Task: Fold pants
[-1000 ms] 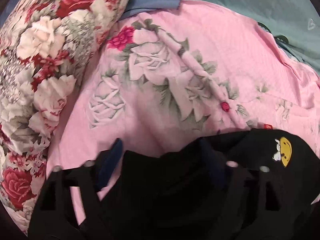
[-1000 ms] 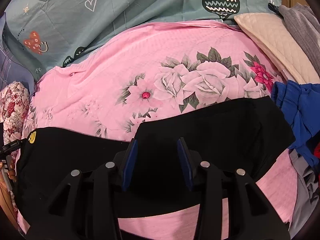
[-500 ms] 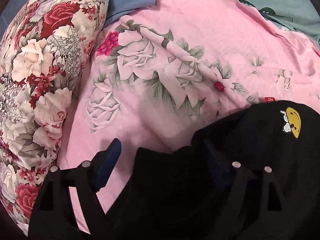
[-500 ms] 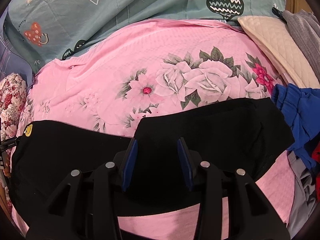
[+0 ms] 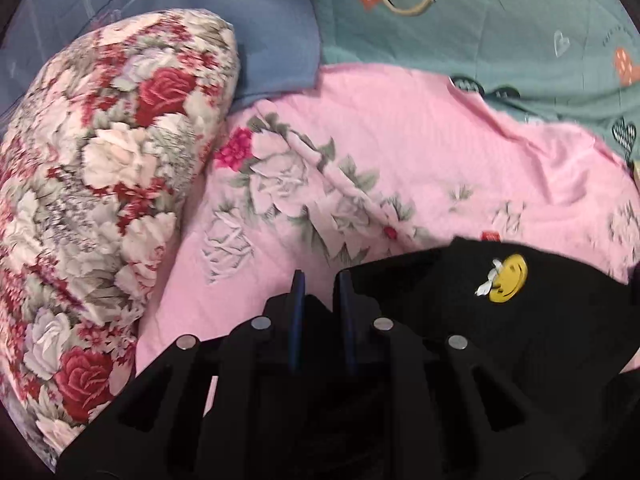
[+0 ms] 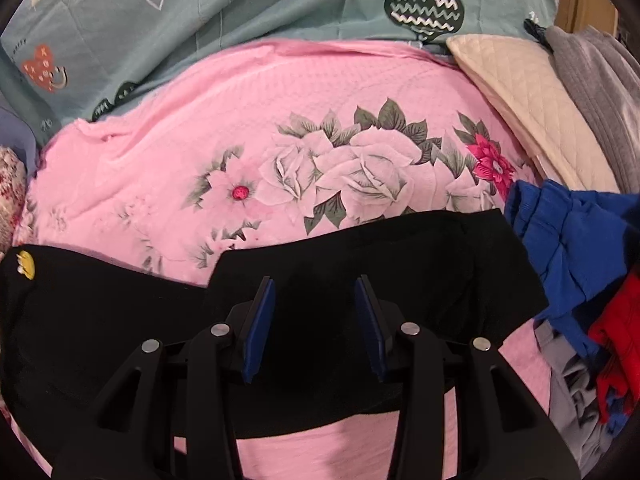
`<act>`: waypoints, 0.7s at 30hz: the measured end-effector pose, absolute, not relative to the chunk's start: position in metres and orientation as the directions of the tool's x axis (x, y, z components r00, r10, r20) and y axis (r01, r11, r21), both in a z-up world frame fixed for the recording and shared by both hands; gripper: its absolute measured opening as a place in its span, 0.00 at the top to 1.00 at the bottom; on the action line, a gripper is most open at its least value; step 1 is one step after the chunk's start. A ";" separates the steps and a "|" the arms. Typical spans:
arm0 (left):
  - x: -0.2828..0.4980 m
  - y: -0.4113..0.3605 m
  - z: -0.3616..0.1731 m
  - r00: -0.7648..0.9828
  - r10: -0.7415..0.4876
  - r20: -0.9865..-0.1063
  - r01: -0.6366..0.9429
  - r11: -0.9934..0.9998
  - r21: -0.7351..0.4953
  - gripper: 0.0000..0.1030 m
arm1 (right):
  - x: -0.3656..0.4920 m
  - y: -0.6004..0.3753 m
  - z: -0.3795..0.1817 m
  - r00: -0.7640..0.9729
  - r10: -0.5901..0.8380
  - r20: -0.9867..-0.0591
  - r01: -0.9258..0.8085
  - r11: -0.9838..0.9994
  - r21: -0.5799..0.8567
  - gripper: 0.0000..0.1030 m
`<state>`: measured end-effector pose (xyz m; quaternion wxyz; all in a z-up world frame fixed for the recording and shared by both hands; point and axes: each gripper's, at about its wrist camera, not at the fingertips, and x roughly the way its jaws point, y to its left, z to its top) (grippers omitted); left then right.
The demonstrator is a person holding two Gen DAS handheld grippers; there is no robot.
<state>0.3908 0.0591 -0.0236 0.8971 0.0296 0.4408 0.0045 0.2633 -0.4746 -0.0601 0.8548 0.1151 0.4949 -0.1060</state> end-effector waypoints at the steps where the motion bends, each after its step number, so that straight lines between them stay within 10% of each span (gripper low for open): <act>1: 0.387 0.061 -0.018 0.626 0.041 -0.779 0.000 0.999 0.052 0.83 | 0.267 -0.473 -0.063 0.469 -0.059 -0.881 0.284 0.955 0.087 0.59; 21: 0.370 0.074 -0.001 0.648 0.043 -0.760 -0.049 0.999 0.015 0.83 | 0.317 -0.321 -0.077 0.411 0.091 -0.907 -0.194 0.981 0.010 0.49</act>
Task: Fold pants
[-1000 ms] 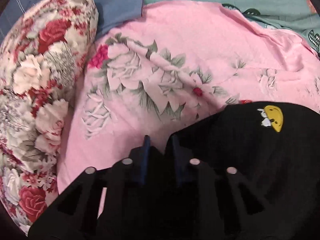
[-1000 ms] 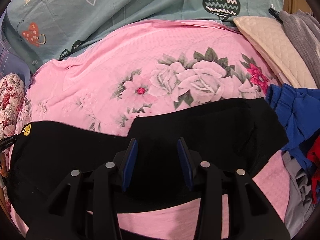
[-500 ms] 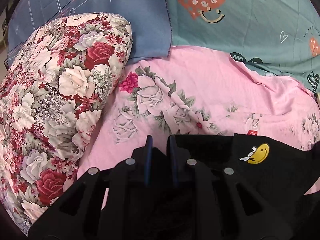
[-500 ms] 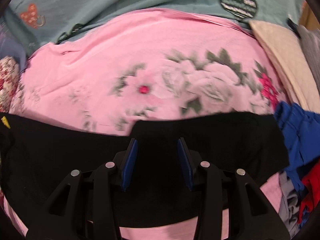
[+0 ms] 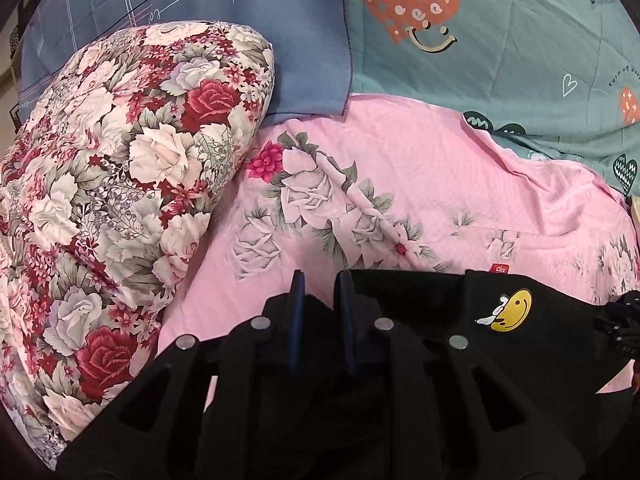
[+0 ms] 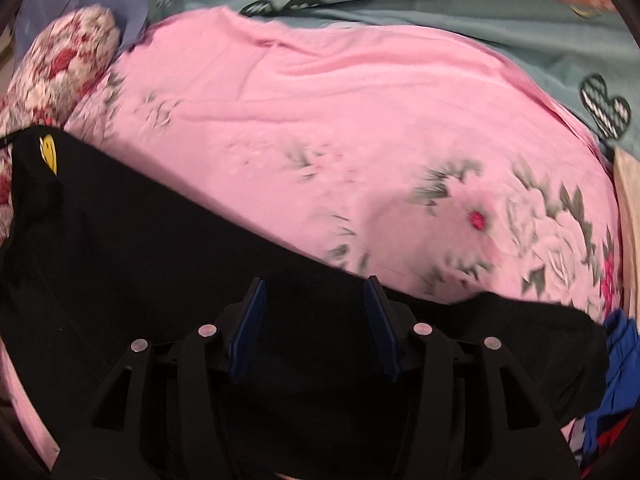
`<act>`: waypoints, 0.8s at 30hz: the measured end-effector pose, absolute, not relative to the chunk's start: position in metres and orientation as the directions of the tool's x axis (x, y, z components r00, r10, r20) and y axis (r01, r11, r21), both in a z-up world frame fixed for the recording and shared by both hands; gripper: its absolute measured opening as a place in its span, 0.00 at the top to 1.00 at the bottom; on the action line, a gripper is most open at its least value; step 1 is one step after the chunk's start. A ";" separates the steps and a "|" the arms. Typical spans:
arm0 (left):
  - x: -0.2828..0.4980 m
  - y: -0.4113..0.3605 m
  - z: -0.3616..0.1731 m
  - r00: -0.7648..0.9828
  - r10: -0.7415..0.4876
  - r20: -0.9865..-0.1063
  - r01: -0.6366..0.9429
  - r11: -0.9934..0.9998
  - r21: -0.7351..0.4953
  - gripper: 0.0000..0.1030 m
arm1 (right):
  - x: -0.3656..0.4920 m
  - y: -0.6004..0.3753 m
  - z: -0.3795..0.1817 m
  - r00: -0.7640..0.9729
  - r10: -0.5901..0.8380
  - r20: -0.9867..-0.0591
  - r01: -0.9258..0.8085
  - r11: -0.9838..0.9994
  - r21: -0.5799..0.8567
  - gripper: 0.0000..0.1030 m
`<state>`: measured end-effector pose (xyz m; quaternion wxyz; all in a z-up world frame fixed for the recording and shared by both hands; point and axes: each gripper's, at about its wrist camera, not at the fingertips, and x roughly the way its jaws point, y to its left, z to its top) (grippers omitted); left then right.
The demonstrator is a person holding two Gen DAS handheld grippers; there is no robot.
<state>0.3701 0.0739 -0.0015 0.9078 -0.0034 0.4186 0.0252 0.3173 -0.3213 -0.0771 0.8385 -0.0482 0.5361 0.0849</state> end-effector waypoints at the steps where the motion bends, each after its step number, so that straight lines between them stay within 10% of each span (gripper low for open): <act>1: 0.369 0.074 0.000 0.650 0.044 -0.758 -0.050 0.999 0.014 0.83 | 0.322 -0.318 -0.082 0.400 0.076 -0.913 -0.199 0.980 -0.005 0.49; 11: 0.367 0.079 0.008 0.652 0.033 -0.758 -0.058 0.998 -0.006 0.81 | 0.343 -0.319 -0.089 0.388 0.099 -0.916 -0.251 0.968 -0.002 0.51; 17: 0.364 0.082 0.009 0.650 0.027 -0.759 -0.064 0.998 -0.020 0.81 | 0.334 -0.304 -0.086 0.370 0.145 -0.918 -0.303 0.952 0.029 0.94; 24: 0.363 0.086 0.010 0.658 0.051 -0.751 -0.082 0.997 -0.004 0.81 | 0.332 -0.308 -0.065 0.459 0.140 -0.877 -0.274 0.962 0.010 0.96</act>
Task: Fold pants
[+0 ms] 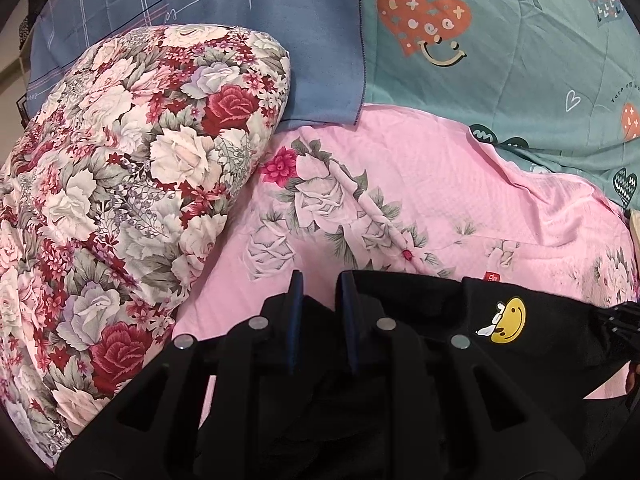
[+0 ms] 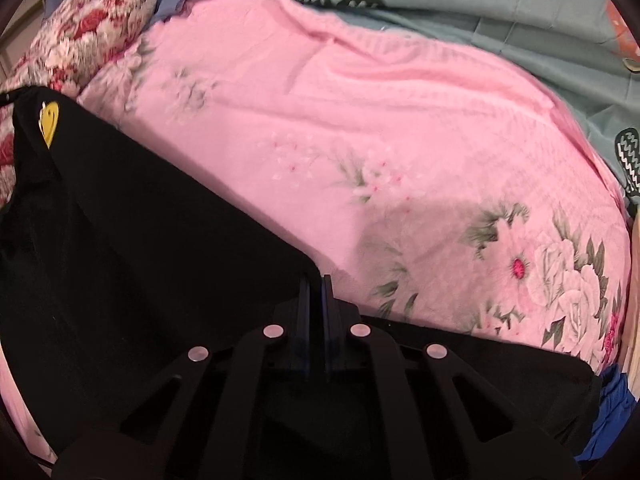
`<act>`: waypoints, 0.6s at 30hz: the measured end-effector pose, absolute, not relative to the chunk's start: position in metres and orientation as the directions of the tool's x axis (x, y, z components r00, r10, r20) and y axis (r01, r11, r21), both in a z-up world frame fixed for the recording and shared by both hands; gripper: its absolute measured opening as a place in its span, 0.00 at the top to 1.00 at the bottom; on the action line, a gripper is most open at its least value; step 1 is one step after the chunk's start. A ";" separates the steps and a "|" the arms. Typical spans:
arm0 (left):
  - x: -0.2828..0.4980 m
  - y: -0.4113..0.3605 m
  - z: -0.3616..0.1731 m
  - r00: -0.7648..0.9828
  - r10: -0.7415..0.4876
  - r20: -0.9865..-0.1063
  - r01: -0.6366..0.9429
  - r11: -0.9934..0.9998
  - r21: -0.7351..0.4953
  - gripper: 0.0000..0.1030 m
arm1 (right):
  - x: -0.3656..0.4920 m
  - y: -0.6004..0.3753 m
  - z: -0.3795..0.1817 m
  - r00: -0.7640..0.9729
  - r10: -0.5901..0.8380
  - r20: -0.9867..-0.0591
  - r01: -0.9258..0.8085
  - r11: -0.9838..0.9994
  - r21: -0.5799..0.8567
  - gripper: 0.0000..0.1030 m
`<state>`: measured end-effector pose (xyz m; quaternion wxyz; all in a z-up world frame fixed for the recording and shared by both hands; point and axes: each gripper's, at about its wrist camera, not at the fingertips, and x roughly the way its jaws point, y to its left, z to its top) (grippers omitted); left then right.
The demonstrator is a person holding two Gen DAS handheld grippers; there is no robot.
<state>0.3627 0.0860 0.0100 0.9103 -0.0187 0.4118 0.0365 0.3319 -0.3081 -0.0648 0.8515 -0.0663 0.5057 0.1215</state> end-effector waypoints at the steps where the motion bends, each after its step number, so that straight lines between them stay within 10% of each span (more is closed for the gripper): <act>1: 0.364 0.087 0.009 0.657 0.055 -0.752 -0.088 0.996 -0.004 0.81 | 0.333 -0.312 -0.056 0.487 0.141 -0.862 -0.259 0.966 0.011 0.96; 18: 0.400 0.102 -0.035 0.612 0.196 -0.766 -0.207 0.975 0.084 0.78 | 0.412 -0.288 -0.063 0.535 0.078 -0.841 -0.193 0.981 -0.032 0.96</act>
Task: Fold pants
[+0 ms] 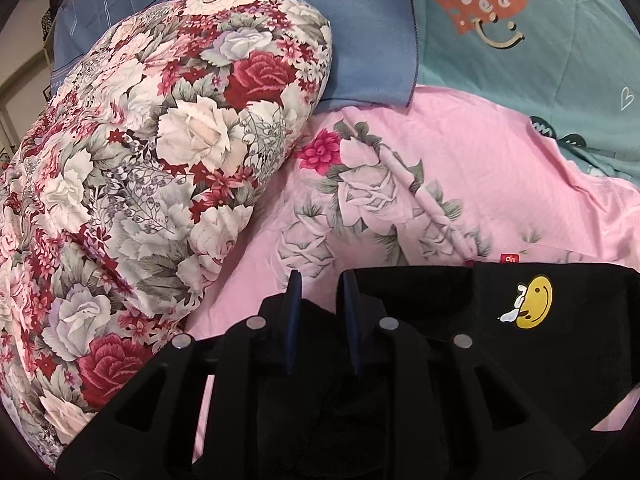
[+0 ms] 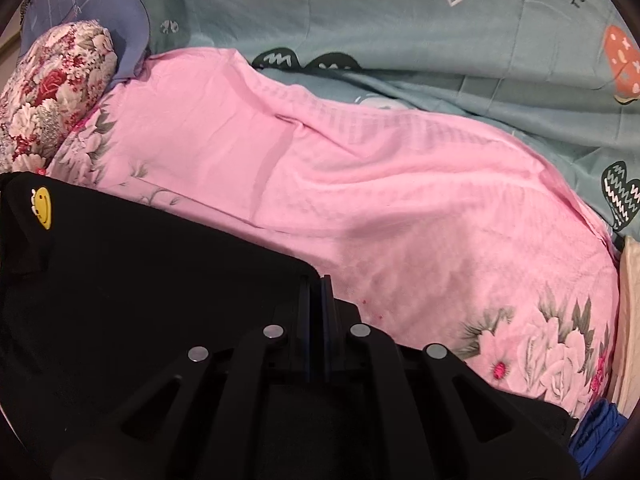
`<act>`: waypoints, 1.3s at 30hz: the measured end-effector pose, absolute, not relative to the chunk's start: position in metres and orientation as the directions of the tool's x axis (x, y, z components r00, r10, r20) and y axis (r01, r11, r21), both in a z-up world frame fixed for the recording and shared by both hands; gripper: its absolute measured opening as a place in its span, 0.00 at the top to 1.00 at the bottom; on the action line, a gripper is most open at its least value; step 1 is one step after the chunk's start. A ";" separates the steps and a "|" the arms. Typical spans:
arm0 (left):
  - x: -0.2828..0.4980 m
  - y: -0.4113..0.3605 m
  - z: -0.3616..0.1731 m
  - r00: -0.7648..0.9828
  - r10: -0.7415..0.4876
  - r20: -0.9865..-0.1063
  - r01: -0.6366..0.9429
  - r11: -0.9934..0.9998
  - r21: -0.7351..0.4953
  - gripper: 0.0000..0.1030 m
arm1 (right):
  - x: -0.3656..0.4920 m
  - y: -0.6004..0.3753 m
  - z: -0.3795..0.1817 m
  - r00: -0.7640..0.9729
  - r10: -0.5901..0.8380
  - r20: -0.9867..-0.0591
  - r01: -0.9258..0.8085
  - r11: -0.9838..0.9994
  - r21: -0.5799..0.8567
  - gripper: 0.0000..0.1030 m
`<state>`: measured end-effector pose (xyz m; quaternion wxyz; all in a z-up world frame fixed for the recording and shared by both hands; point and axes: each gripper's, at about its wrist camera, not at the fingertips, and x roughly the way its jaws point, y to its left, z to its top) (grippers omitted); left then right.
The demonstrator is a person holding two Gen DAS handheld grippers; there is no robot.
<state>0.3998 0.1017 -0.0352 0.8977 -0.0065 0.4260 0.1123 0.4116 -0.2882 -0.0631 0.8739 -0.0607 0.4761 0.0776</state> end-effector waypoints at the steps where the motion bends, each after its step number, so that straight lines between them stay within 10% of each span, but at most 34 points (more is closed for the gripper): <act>1: 0.401 0.101 -0.038 0.613 0.205 -0.763 -0.210 0.973 0.093 0.78 | 0.414 -0.287 -0.066 0.531 0.077 -0.844 -0.191 0.981 -0.031 0.96; 8: 0.415 0.116 -0.062 0.551 0.356 -0.755 -0.337 0.922 0.189 0.68 | 0.422 -0.287 -0.078 0.534 0.025 -0.845 -0.149 0.987 -0.066 0.92; 11: 0.413 0.116 -0.070 0.533 0.324 -0.781 -0.314 0.933 0.173 0.60 | 0.421 -0.283 -0.080 0.549 -0.068 -0.833 -0.102 0.984 -0.148 0.58; 21: 0.360 0.079 -0.025 0.640 0.200 -0.742 -0.170 0.978 0.117 0.29 | 0.360 -0.365 -0.016 0.650 0.042 -0.759 0.054 0.993 0.101 0.57; 30: 0.316 0.035 -0.038 0.620 0.075 -0.781 -0.010 0.996 0.088 0.24 | 0.261 -0.514 -0.036 0.531 -0.187 -0.827 0.359 0.933 0.020 0.56; 39: 0.294 0.000 -0.074 0.566 0.062 -0.822 0.037 0.994 0.100 0.24 | 0.254 -0.561 -0.084 0.468 -0.112 -0.877 0.426 0.898 0.112 0.56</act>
